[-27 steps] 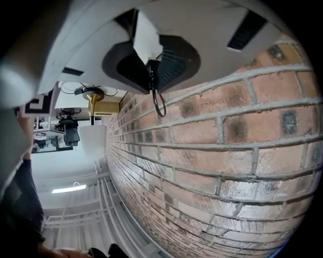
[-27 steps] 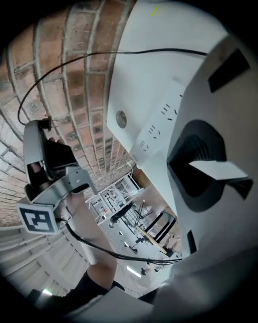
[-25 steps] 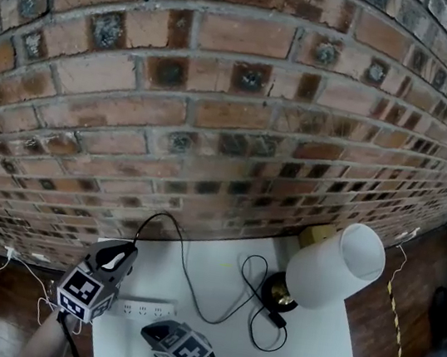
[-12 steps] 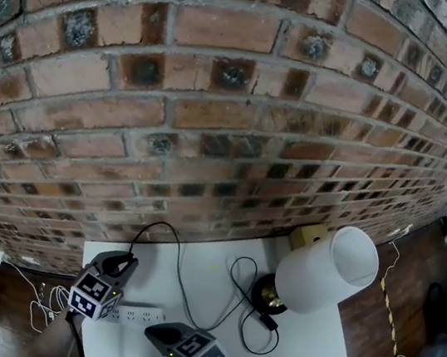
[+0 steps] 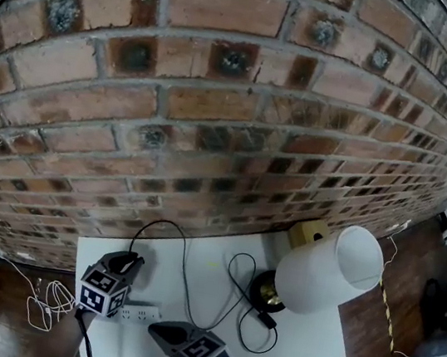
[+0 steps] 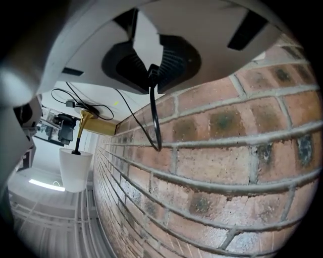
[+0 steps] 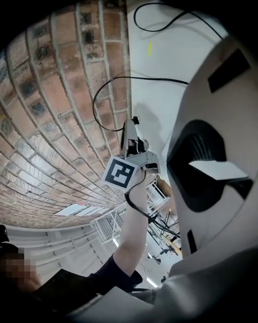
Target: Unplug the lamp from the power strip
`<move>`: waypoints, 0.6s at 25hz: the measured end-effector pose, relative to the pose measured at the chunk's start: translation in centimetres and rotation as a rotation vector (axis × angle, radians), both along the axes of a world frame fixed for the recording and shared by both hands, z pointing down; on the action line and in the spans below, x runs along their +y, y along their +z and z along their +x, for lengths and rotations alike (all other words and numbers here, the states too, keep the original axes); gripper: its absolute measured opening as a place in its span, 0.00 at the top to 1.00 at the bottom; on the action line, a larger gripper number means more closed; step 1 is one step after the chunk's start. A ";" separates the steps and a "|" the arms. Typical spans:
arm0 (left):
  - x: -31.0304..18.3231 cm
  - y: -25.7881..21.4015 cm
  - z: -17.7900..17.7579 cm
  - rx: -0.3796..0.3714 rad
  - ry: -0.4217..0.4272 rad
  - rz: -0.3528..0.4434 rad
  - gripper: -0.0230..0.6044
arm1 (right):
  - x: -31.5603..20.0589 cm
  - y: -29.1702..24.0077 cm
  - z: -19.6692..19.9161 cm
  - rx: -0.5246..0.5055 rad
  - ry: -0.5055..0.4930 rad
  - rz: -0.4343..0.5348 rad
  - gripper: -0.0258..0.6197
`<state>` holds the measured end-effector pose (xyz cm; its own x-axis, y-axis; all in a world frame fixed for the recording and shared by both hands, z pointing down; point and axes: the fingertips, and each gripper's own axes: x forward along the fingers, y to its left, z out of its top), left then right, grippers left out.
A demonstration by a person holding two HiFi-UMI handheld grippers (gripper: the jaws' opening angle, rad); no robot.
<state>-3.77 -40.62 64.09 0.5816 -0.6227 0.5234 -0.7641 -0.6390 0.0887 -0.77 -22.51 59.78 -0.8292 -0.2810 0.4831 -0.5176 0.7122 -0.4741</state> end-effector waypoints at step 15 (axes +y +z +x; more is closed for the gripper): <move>0.1 2.8 -1.3 -0.061 -0.095 -0.091 0.45 | 0.0 0.2 0.6 -0.024 0.031 -0.041 0.95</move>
